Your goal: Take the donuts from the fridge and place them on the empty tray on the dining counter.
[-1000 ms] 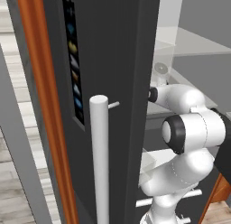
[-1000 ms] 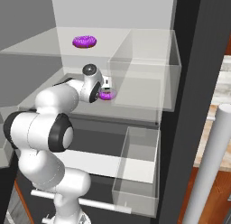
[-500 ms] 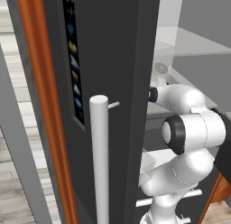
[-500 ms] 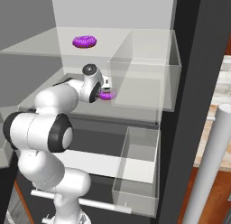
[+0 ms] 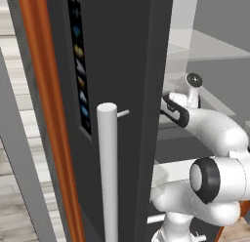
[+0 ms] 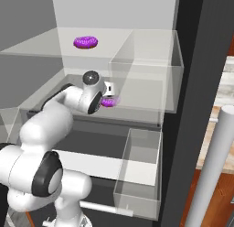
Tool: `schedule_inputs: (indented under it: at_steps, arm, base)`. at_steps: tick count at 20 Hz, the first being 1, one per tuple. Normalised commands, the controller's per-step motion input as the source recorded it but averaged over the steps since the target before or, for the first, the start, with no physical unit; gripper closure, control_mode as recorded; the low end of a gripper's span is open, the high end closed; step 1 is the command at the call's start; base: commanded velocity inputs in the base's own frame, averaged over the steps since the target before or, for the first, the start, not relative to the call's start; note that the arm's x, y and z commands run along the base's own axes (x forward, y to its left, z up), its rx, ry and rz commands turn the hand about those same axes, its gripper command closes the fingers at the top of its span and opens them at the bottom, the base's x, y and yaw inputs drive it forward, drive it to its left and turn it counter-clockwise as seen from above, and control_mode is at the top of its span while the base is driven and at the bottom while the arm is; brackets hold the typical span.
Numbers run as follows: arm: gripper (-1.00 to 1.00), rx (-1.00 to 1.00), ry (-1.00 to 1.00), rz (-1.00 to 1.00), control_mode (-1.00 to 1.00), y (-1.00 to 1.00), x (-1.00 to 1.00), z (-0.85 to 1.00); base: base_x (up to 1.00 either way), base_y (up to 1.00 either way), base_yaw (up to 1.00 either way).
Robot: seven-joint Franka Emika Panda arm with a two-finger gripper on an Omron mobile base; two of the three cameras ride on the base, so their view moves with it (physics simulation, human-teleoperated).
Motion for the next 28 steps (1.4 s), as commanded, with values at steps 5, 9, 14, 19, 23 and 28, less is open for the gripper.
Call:
schedule_inputs:
  at_steps: [5,9,14,19,23,28]
  arm:
    - [1.0,0.0,0.0,0.13,-1.0,-0.09,-0.65,0.6]
    - [1.0,0.0,0.05,0.17,-1.0,-0.02,-0.75,0.53]
    - [1.0,0.0,0.0,0.15,-1.0,0.0,-1.0,0.12]
    - [1.0,-0.02,0.0,0.19,-1.0,0.19,-0.99,0.04]
    - [1.0,-0.03,0.0,0.18,-1.0,0.29,-0.9,0.0]
    - [1.0,-0.02,-0.04,0.13,-1.0,0.3,-0.69,0.17]
  base:
    - [0.0,0.0,0.0]
    - [0.0,0.0,0.0]
    - [0.0,0.0,0.0]
    - [0.0,0.0,0.0]
    - [0.0,0.0,0.0]
    - [0.0,0.0,0.0]
